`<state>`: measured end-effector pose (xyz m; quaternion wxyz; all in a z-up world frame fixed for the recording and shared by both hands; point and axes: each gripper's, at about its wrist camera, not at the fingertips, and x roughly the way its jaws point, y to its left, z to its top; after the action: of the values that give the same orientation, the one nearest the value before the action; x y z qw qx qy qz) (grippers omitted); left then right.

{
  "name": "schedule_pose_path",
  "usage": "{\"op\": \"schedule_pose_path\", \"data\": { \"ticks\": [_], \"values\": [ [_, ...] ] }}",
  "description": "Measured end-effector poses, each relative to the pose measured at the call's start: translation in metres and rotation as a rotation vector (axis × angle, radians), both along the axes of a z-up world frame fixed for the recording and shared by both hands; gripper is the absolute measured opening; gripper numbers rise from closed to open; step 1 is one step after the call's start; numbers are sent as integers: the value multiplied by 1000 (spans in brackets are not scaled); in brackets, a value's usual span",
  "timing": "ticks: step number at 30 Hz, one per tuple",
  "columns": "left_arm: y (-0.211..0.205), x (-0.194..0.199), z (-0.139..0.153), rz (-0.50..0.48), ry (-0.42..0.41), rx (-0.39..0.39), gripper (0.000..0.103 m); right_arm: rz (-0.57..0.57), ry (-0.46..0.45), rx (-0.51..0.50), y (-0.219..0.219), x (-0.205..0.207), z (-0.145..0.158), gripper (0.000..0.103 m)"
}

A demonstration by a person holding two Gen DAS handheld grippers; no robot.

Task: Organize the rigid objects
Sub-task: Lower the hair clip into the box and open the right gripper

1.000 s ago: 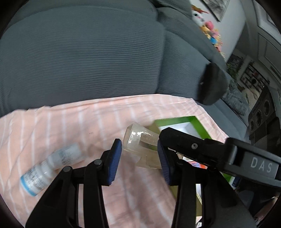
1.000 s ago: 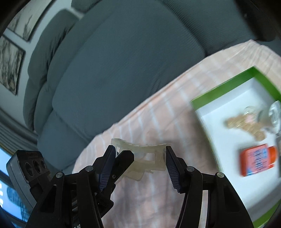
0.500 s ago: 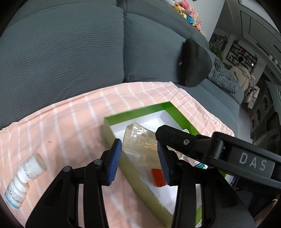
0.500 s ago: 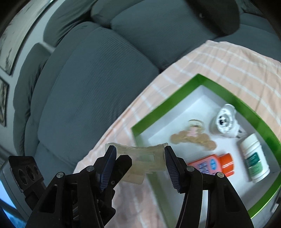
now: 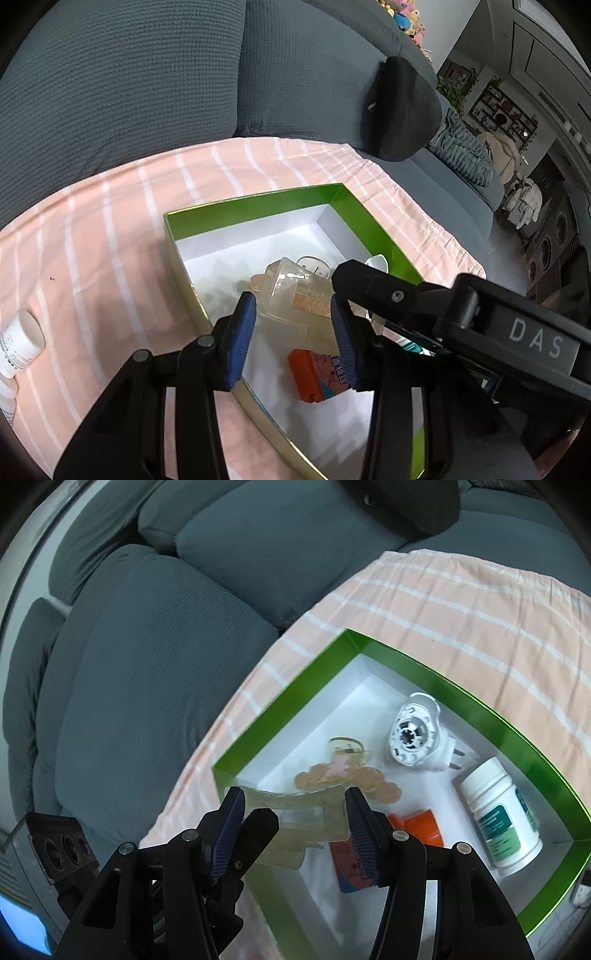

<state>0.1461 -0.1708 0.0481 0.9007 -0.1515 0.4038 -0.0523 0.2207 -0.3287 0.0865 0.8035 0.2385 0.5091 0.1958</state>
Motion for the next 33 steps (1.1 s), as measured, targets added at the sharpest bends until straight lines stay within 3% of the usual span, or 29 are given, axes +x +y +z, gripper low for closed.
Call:
{"op": "schedule_pose_path", "data": {
  "ticks": [8, 11, 18, 26, 28, 33],
  "values": [
    [-3, 3, -12, -11, 47, -55, 39, -42, 24, -58, -5, 4, -8, 59],
    [-7, 1, -12, -14, 43, -35, 41, -60, 30, -82, -7, 5, -9, 59],
    [-4, -4, -6, -5, 41, -35, 59, -95, -21, -154, -9, -2, 2, 60],
    [9, -27, 17, 19, -8, -9, 75, -128, -66, -174, -14, -7, 13, 68],
    [15, -35, 21, 33, -21, -5, 76, -127, -83, -169, -13, -9, 16, 79],
    [41, -56, 27, 82, -33, -19, 85, -126, -129, -164, -5, -17, 24, 89]
  ]
}}
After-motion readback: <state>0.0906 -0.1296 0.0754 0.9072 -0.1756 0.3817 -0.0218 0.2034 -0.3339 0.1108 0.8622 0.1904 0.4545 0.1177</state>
